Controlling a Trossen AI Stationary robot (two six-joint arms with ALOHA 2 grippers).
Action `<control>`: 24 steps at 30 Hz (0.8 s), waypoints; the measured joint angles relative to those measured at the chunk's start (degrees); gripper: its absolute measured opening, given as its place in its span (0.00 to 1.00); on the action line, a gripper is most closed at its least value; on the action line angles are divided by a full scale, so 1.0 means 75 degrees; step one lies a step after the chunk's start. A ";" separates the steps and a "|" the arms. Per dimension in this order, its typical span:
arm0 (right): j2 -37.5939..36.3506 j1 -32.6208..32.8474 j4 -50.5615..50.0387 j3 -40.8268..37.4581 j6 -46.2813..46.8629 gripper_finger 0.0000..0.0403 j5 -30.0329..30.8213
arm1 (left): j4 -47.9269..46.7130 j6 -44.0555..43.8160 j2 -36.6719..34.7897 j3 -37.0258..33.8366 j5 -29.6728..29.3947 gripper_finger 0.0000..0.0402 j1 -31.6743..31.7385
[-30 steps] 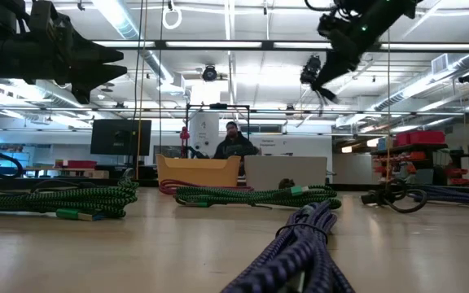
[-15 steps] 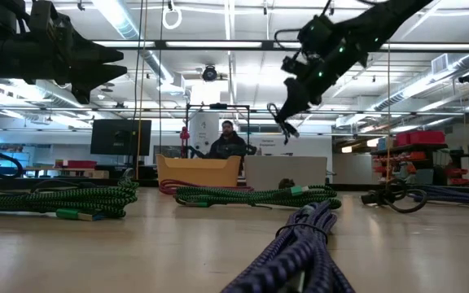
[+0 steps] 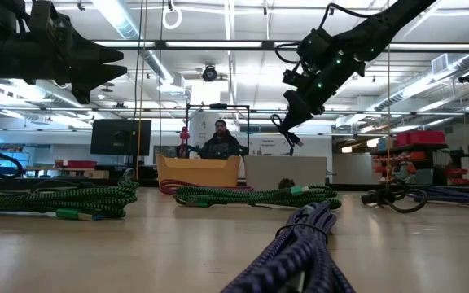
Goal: Pick & Place USB Port
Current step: Put the black charger cable into the gray bin
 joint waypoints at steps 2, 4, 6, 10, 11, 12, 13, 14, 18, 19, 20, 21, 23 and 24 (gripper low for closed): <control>0.0000 -0.0020 0.0000 0.0000 -0.0018 0.01 0.0070 | 0.0000 0.0006 0.0000 0.0000 0.0001 0.43 0.0000; 0.0000 -0.0047 0.0003 0.0000 -0.0022 0.01 0.0197 | 0.0000 0.0007 0.0000 0.0000 0.0002 0.43 0.0000; 0.0000 -0.0102 0.0000 0.0000 -0.0022 0.01 0.0190 | 0.0000 0.0009 0.0000 0.0000 0.0001 0.43 0.0000; 0.0078 -0.0199 -0.0008 0.0000 -0.0019 0.01 0.0198 | 0.0000 0.0009 0.0000 0.0000 0.0000 0.43 0.0000; 0.0093 -0.0209 -0.0035 0.0000 -0.0022 0.01 0.0219 | 0.0000 0.0009 0.0000 0.0000 0.0002 0.43 0.0000; 0.0112 -0.0210 0.0014 0.0000 -0.0017 0.02 0.0265 | 0.0000 0.0009 0.0000 0.0000 0.0000 0.43 0.0000; 0.0134 -0.0208 0.0081 0.0000 0.0022 0.02 0.0348 | -0.0001 0.0012 0.0000 0.0000 0.0003 0.43 0.0000; 0.0162 -0.0224 0.0106 0.0000 0.0075 0.02 0.0463 | 0.0000 0.0010 0.0000 0.0000 0.0000 0.43 0.0000; 0.0289 -0.0234 0.0218 0.0000 0.0387 0.08 0.0561 | 0.0000 0.0012 0.0000 0.0000 0.0000 0.43 0.0000; 0.0310 -0.0236 0.0209 0.0000 0.0373 0.11 0.0545 | -0.0003 0.0014 0.0000 0.0000 0.0000 0.43 0.0000; 0.0330 -0.0236 0.0210 0.0000 0.0325 0.14 0.0587 | -0.0003 0.0017 0.0000 0.0000 0.0000 0.43 0.0000; 0.0348 -0.0236 0.0218 0.0000 0.0325 0.16 0.0663 | -0.0002 0.0015 0.0000 0.0000 0.0001 0.43 0.0000; 0.0375 -0.0233 0.0230 0.0000 0.0390 0.23 0.1003 | -0.0003 0.0015 0.0000 0.0000 0.0003 0.43 0.0000; 0.0376 -0.0233 0.0230 0.0000 0.0405 0.26 0.1131 | -0.0003 0.0015 -0.0002 0.0000 0.0000 0.43 0.0000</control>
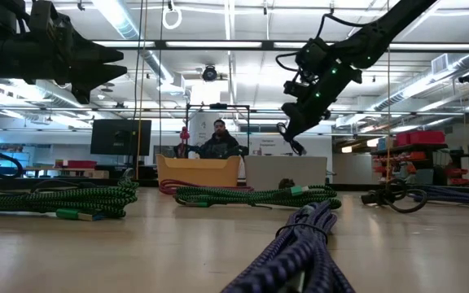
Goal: Pick & Place USB Port
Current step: Put the black charger cable into the gray bin
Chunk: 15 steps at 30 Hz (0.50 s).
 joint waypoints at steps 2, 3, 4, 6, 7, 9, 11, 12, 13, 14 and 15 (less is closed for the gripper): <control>0.0000 0.0000 0.0018 0.0000 0.0004 0.31 -0.0033 | 0.0000 0.0000 0.0002 0.0000 0.0000 0.43 0.0000; 0.0000 0.0000 0.0021 0.0000 0.0003 0.34 -0.0163 | 0.0000 0.0003 0.0002 0.0000 0.0000 0.43 0.0000; 0.0000 0.0000 0.0023 0.0000 -0.0007 0.36 -0.0221 | 0.0000 0.0003 0.0002 0.0001 0.0000 0.43 0.0000; 0.0000 0.0000 0.0039 0.0000 0.0001 0.41 -0.0246 | 0.0000 0.0001 0.0002 0.0000 0.0000 0.43 0.0000; 0.0000 0.0000 0.0043 0.0000 0.0003 0.42 -0.0244 | 0.0000 0.0000 0.0002 0.0000 0.0002 0.43 0.0000; 0.0000 0.0000 0.0037 0.0000 0.0025 0.45 -0.0269 | 0.0000 0.0000 -0.0001 0.0001 0.0000 0.43 0.0000; 0.0000 0.0000 0.0031 0.0000 0.0032 0.46 -0.0243 | 0.0000 0.0000 0.0002 0.0000 0.0000 0.43 0.0000; 0.0000 0.0000 0.0025 0.0000 0.0033 0.47 -0.0230 | 0.0000 0.0000 0.0002 0.0000 0.0001 0.43 0.0000; 0.0000 0.0000 0.0015 0.0000 0.0033 0.47 -0.0262 | 0.0000 0.0000 0.0002 0.0000 0.0000 0.43 0.0000; 0.0000 0.0000 0.0000 0.0000 0.0032 0.47 -0.0328 | 0.0000 0.0000 0.0002 0.0000 0.0000 0.43 0.0000; 0.0000 0.0000 -0.0006 0.0000 0.0031 0.46 -0.0367 | 0.0000 0.0000 0.0002 0.0002 0.0000 0.43 0.0000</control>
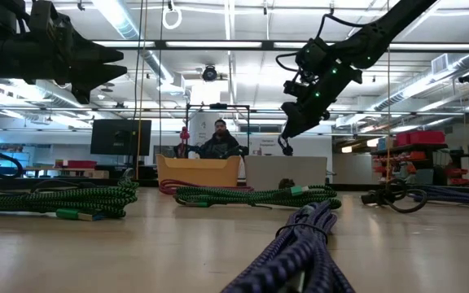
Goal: Pick & Place USB Port
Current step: Put the black charger cable into the gray bin
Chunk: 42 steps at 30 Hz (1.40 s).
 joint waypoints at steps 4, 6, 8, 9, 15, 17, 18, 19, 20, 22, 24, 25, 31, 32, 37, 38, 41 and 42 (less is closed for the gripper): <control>0.0000 0.0000 -0.0003 0.0000 0.0067 0.45 -0.0023 | 0.0000 0.0000 0.0000 -0.0001 0.0000 0.43 0.0000; 0.0000 0.0000 -0.0004 0.0000 0.0104 0.44 -0.0027 | -0.0003 0.0000 0.0000 -0.0002 0.0000 0.43 0.0000; 0.0000 0.0000 -0.0006 0.0000 0.0123 0.44 -0.0027 | 0.0000 0.0000 0.0000 0.0001 0.0000 0.43 0.0000; 0.0000 0.0000 -0.0006 0.0000 0.0148 0.44 -0.0030 | -0.0002 0.0000 0.0000 -0.0002 0.0000 0.43 0.0000; -0.0006 0.0182 -0.0453 0.0009 0.0270 0.44 -0.1484 | -0.0038 0.0000 0.0000 -0.0002 0.0000 0.43 0.0000; -0.0012 0.0384 -0.0881 0.0012 0.0352 0.44 -0.2143 | -0.0036 0.0000 -0.0002 -0.0002 -0.0002 0.43 0.0000; -0.0011 0.0521 -0.1113 0.0012 0.0345 0.44 -0.2358 | -0.0035 0.0000 -0.0001 -0.0002 -0.0010 0.43 0.0000; -0.0009 0.0683 -0.1323 0.0012 0.0318 0.44 -0.2494 | -0.0035 0.0000 -0.0001 -0.0002 -0.0022 0.43 0.0000; -0.0012 0.0851 -0.1528 0.0012 0.0269 0.44 -0.2552 | -0.0035 0.0000 0.0000 -0.0002 -0.0023 0.43 0.0000; -0.0012 0.1150 -0.1869 0.0012 0.0209 0.44 -0.2577 | -0.0035 -0.0003 0.0000 -0.0001 -0.0026 0.43 0.0000; -0.0012 0.1426 -0.2055 0.0012 0.0392 0.44 -0.2591 | -0.0034 -0.0017 0.0000 -0.0002 -0.0026 0.43 0.0000; -0.0012 0.1559 -0.2129 0.0012 0.0490 0.44 -0.2570 | -0.0035 -0.0020 0.0000 -0.0001 -0.0026 0.43 0.0000; -0.0012 0.2399 -0.2622 0.0012 0.0743 0.44 -0.2137 | -0.0035 -0.0015 -0.0001 -0.0002 -0.0023 0.43 0.0000; -0.0012 0.2495 -0.2697 0.0012 0.0813 0.44 -0.2107 | -0.0032 -0.0017 -0.0003 -0.0002 -0.0024 0.43 0.0000; -0.0012 0.2850 -0.2692 0.0012 0.2884 0.44 -0.1410 | -0.0033 -0.0016 -0.0002 -0.0002 -0.0023 0.43 0.0000; -0.0012 0.2874 -0.2705 0.0012 0.3163 0.44 -0.1301 | -0.0033 -0.0017 -0.0002 -0.0002 -0.0023 0.43 0.0000; -0.0012 0.2868 -0.2701 0.0012 0.3725 0.44 -0.1031 | -0.0032 -0.0020 -0.0001 -0.0002 -0.0023 0.43 0.0000; -0.0012 0.2868 -0.2702 0.0012 0.3953 0.44 -0.0876 | -0.0032 -0.0020 -0.0003 -0.0002 -0.0023 0.43 0.0000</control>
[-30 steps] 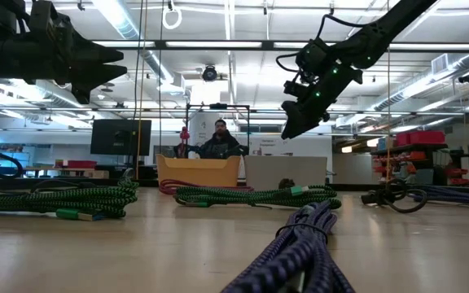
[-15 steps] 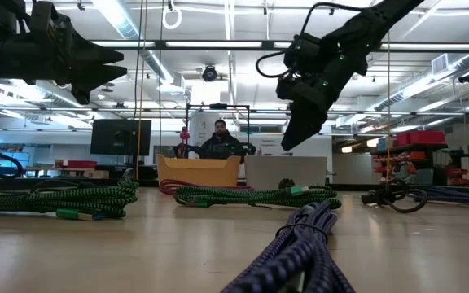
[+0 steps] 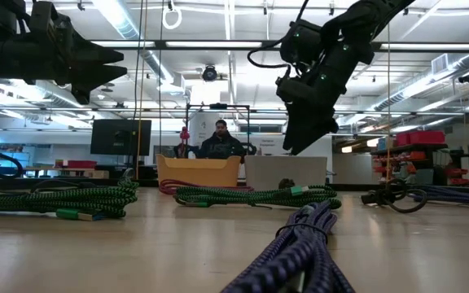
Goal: Pick & Place USB Port
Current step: Put the black charger cable into the gray bin
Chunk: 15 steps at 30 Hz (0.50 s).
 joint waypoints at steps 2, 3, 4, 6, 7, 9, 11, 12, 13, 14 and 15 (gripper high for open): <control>0.0000 -0.0009 0.0000 0.0000 0.0337 0.44 0.0374 | 0.0000 -0.0001 0.0003 0.0000 0.0000 0.43 0.0000; 0.0000 -0.0009 -0.0013 0.0000 0.0503 0.44 0.0556 | 0.0000 0.0000 0.0001 0.0002 0.0000 0.43 0.0000; 0.0006 -0.0009 -0.0034 0.0000 0.0672 0.44 0.0706 | 0.0000 -0.0003 0.0003 0.0000 0.0000 0.43 0.0000; 0.0076 -0.0009 -0.0013 0.0000 0.0983 0.44 0.0899 | 0.0000 -0.0003 0.0001 0.0000 0.0000 0.43 0.0001; 0.0157 -0.0009 -0.0029 0.0000 0.1068 0.44 0.0907 | 0.0000 -0.0003 0.0001 0.0000 0.0000 0.43 0.0000; 0.0353 0.0010 -0.0028 -0.0002 0.1195 0.44 0.0918 | 0.0000 -0.0006 0.0000 0.0000 0.0000 0.43 0.0000; 0.0592 0.0017 0.0001 -0.0004 0.1368 0.44 0.0916 | 0.0000 -0.0006 0.0001 0.0001 0.0000 0.43 0.0000; 0.0705 0.0017 -0.0006 -0.0007 0.1425 0.44 0.0916 | 0.0000 -0.0012 0.0003 0.0000 0.0003 0.43 0.0000; 0.0822 0.0020 0.0003 -0.0009 0.1493 0.44 0.0915 | 0.0000 -0.0049 0.0003 0.0000 0.0022 0.43 0.0000; 0.0914 0.0017 0.0021 -0.0009 0.1572 0.44 0.0913 | 0.0000 -0.0091 0.0002 0.0000 0.0026 0.43 0.0000; 0.1017 0.0017 0.0047 -0.0009 0.1627 0.44 0.0916 | 0.0001 -0.0137 0.0003 0.0000 0.0023 0.43 0.0000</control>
